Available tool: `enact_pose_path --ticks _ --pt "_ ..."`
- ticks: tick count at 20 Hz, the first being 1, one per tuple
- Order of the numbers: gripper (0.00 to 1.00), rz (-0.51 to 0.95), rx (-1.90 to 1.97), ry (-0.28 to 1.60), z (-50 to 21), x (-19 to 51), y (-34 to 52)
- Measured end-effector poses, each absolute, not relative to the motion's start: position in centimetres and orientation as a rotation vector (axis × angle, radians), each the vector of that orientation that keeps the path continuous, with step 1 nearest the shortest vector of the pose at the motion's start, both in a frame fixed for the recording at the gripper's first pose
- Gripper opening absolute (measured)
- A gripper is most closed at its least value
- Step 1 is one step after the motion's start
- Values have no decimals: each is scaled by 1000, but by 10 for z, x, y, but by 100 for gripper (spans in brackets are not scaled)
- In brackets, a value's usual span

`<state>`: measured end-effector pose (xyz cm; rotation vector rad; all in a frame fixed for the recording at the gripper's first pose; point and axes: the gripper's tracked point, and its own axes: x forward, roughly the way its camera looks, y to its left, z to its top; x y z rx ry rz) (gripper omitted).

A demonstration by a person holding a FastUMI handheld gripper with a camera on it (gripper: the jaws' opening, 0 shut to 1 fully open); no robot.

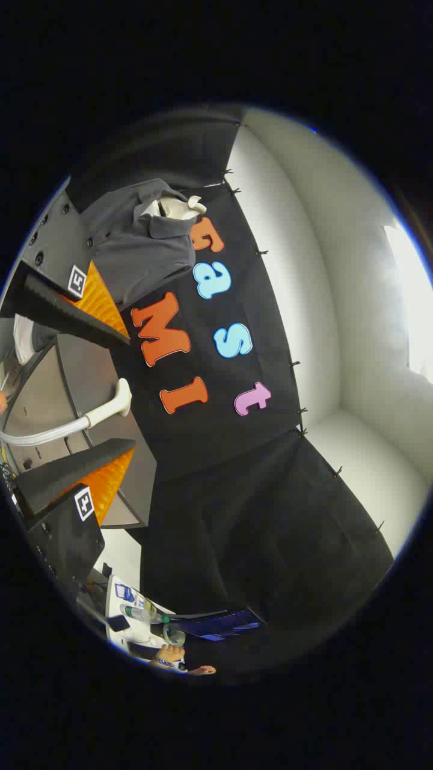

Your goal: Iron the clothes twice with a garment steamer, once on the left side and once on the right side.

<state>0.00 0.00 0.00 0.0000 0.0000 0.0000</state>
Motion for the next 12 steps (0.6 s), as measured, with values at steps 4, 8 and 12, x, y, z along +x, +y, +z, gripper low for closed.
enact_pose_path --ticks 4,8,12 --pt "98 37 -26 40 -7 1 10" --pt "98 42 -29 50 -8 1 10" --pt "98 56 -33 56 -11 0 14"
